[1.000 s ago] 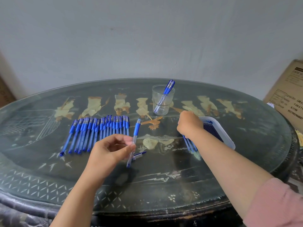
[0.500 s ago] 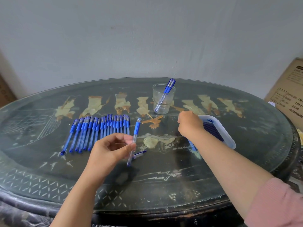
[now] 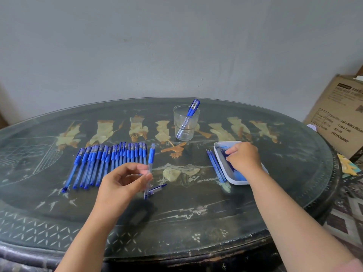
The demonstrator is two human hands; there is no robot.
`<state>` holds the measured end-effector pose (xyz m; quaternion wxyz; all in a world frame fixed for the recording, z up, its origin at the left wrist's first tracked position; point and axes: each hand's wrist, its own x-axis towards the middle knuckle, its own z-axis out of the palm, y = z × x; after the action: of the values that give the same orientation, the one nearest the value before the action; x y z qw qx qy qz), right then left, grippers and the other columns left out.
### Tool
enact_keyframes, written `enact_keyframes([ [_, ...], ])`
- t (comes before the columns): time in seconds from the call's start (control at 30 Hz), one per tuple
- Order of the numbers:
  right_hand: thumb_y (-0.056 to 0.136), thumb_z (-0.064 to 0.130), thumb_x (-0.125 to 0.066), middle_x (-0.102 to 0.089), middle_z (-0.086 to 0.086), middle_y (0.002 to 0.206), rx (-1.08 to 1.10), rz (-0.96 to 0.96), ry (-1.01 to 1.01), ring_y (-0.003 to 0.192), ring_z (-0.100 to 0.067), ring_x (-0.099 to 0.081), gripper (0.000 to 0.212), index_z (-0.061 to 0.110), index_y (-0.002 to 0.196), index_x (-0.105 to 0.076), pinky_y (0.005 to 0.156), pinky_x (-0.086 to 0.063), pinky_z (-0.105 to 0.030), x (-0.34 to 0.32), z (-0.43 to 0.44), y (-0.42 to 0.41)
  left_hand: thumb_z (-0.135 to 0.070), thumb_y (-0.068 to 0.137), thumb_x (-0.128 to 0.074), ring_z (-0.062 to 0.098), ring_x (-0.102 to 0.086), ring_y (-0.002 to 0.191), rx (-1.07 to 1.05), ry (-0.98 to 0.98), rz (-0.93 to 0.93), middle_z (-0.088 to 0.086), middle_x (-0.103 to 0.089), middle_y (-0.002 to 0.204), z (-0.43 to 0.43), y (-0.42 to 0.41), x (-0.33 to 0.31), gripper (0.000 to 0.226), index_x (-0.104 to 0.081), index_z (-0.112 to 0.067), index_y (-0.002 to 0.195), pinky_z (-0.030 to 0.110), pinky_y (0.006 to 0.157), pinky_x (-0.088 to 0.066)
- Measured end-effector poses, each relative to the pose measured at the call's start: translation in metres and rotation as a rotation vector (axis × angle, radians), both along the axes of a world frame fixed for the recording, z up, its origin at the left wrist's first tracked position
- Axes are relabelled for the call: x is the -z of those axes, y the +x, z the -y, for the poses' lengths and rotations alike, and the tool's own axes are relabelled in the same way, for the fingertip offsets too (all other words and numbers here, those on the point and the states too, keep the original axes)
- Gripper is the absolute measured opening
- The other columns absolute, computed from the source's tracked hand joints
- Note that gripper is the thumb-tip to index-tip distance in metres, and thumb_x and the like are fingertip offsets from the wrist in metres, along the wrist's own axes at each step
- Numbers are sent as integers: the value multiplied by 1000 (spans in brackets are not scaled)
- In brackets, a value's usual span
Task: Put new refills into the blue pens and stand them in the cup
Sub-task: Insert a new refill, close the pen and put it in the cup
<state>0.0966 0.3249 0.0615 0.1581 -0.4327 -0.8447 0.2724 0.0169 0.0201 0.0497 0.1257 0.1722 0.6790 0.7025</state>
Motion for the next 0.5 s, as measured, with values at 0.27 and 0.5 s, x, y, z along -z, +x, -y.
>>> enact_keyframes([
  [0.27,87,-5,-48,-72,-9,105,-24,145,116,98,-27,-65,33,11,98,-75,89,-56,-39,12,3,3,1,78,-73,16,-70,74,17,-13,1,5,-75,86,-2,4,0,15,-73,-9,90,19,65,-57],
  [0.5,89,0,-49,-71,-8,97,-48,254,223,77,-24,-58,26,8,101,-71,69,-50,-28,14,6,-3,0,78,-73,16,-70,72,28,-10,-9,6,-74,85,-3,4,2,15,-72,-7,91,20,64,-58],
])
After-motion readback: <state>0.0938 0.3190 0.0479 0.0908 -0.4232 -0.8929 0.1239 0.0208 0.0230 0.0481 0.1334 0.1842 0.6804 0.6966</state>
